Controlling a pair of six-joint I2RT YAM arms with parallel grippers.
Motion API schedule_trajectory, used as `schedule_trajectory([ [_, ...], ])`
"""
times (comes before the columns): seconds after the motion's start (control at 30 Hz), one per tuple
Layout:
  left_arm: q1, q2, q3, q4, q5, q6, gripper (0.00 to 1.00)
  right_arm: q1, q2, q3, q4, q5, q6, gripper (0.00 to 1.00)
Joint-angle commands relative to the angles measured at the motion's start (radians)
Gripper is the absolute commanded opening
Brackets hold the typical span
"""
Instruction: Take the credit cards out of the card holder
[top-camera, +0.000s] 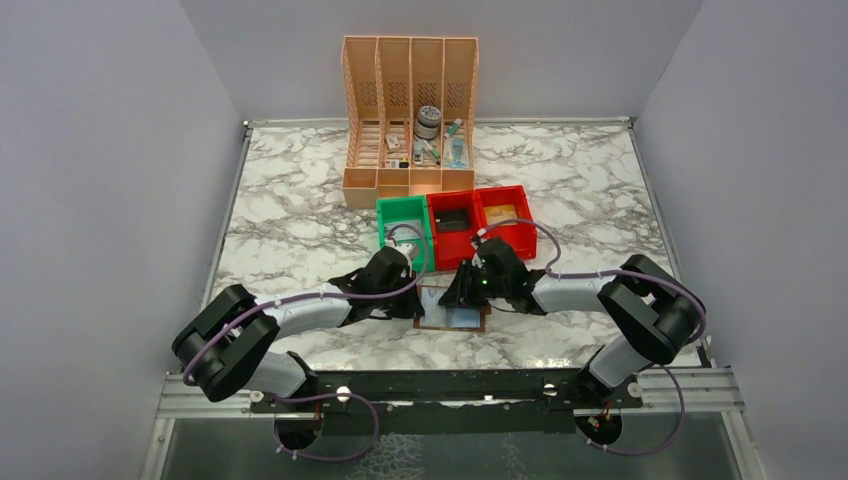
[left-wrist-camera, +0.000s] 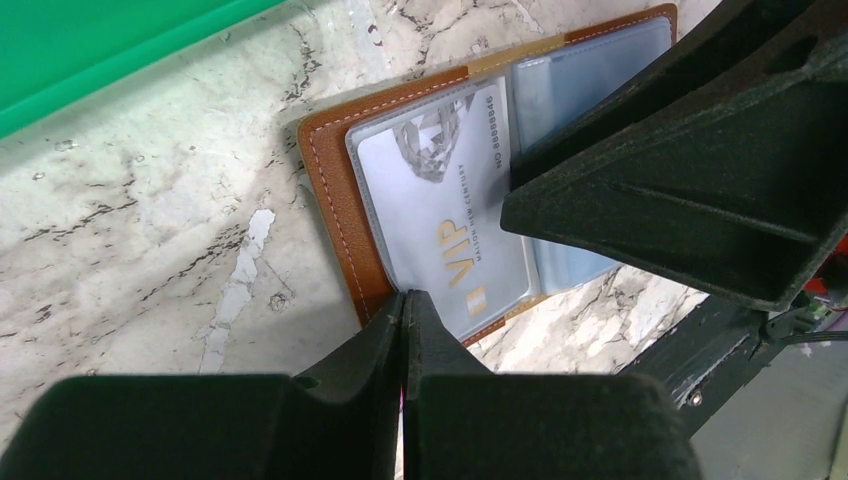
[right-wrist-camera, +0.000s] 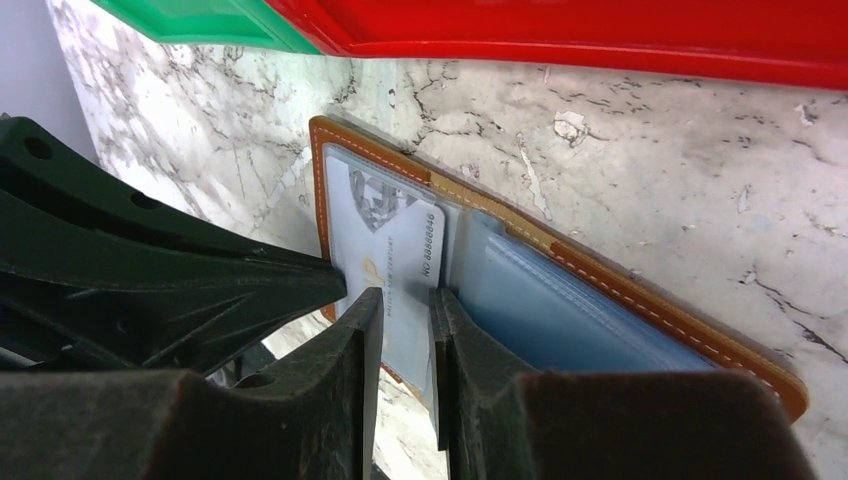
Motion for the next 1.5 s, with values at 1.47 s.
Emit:
schedule_trajectory([
  [1.47,-0.062,0.021,-0.092,0.08,-0.128,-0.157,0.0,-0.047,-0.015,-0.077,0.077,-0.167,-0.034,0.01],
])
